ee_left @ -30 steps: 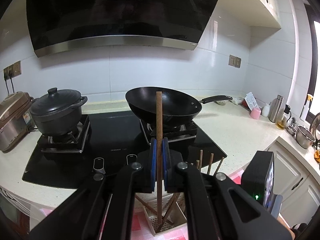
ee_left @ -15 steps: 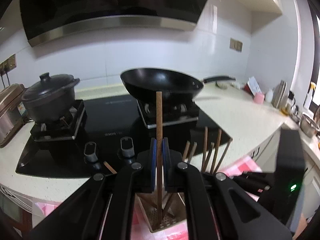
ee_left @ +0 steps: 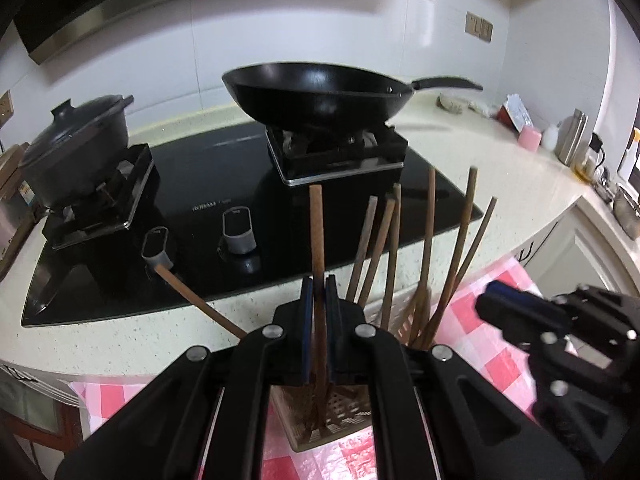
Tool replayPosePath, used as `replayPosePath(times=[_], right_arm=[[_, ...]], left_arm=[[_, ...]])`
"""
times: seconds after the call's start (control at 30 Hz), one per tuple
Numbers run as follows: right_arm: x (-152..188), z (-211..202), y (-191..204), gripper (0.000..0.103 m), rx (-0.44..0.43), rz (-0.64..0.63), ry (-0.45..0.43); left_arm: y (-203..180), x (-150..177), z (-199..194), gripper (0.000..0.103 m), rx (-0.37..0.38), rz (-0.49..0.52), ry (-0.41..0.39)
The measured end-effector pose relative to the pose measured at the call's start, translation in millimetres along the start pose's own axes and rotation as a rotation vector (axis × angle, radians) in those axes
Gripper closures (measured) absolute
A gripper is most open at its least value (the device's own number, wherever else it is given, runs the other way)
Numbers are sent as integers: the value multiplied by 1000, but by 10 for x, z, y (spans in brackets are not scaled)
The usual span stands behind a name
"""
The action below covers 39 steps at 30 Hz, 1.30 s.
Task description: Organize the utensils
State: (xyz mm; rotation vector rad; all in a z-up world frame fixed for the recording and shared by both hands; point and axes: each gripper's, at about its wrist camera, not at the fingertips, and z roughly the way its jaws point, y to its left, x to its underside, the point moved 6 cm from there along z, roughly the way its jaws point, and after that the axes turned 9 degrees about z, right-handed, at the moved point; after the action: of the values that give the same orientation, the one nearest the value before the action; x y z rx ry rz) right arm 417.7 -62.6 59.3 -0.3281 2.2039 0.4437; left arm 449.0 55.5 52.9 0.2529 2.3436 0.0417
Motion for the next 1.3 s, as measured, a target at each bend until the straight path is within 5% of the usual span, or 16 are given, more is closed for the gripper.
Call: replayPosePath(times=[0.1,0.13,0.17,0.23,0.47,0.77,1.3], right_arm=[[41,-61,-45,91,14,-6,-23],[56,-71,-53,80,16,-10,-29],[79,-89,-67,59,15,-13,-38],[122,-148,-90,43,8,-22,-71],[321,-339,-211,41,-4,-32,-135],[720,-269,-377,33,-64,32,-135],[887,-293,-266,29,-95,-14,-141]], left_arm=[[-8,26,42,92,12,-8,13],[-8,43,39,83,21,-11,11],[0,61,17,76,22,-18,5],[13,86,-41,70,34,-24,-13],[68,499,-477,50,45,-96,-118],[-122,1253,-712,40,-1,-154,-185],[-222,1417,-788,26,3,-144,-251]])
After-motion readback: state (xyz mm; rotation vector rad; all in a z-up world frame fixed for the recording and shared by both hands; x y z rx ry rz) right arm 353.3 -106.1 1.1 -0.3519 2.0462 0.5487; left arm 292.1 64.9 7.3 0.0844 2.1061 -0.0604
